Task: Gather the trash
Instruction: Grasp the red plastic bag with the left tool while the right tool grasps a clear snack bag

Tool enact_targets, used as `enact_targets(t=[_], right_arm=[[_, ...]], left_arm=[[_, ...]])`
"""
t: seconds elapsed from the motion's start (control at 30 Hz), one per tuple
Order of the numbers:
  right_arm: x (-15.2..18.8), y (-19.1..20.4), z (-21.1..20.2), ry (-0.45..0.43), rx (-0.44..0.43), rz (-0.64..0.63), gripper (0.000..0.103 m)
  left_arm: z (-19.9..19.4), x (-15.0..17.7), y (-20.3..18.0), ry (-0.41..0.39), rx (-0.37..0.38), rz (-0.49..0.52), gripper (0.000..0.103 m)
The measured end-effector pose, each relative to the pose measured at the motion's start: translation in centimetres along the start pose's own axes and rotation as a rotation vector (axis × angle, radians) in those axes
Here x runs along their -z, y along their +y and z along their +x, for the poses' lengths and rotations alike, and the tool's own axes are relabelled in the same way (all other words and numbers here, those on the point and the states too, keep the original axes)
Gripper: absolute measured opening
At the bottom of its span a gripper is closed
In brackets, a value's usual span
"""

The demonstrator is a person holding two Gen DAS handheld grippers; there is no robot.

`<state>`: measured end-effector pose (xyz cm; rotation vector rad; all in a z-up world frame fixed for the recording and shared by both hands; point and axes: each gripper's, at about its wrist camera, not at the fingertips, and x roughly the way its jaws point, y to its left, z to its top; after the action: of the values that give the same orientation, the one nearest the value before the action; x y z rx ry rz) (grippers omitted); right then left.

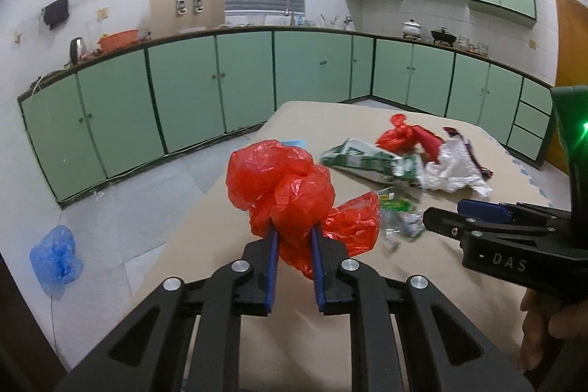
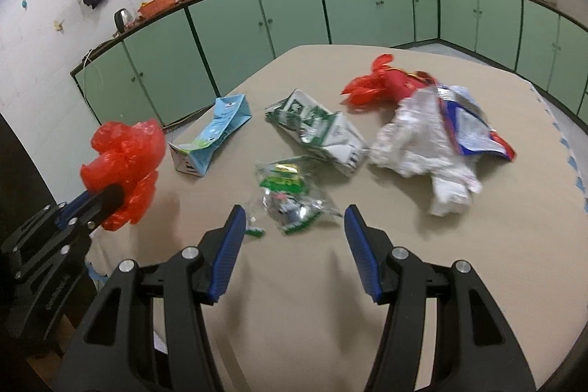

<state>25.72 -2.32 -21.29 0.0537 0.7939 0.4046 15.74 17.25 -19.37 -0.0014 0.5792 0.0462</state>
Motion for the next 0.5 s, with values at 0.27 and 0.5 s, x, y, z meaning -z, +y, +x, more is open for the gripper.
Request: enact_targets(t=[0.27, 0.5], right_arm=[[-0.3, 0.5, 3.5, 0.058, 0.024, 0.005, 0.054], [0.3, 0.4, 4.2, 0.085, 0.016, -0.005, 0.03]], left_arm=[[1.2, 0.3, 1.0, 0.009, 0.032, -0.022, 0.016], [1.8, 0.3, 2.0, 0.023, 0.049, -0.054, 0.016]])
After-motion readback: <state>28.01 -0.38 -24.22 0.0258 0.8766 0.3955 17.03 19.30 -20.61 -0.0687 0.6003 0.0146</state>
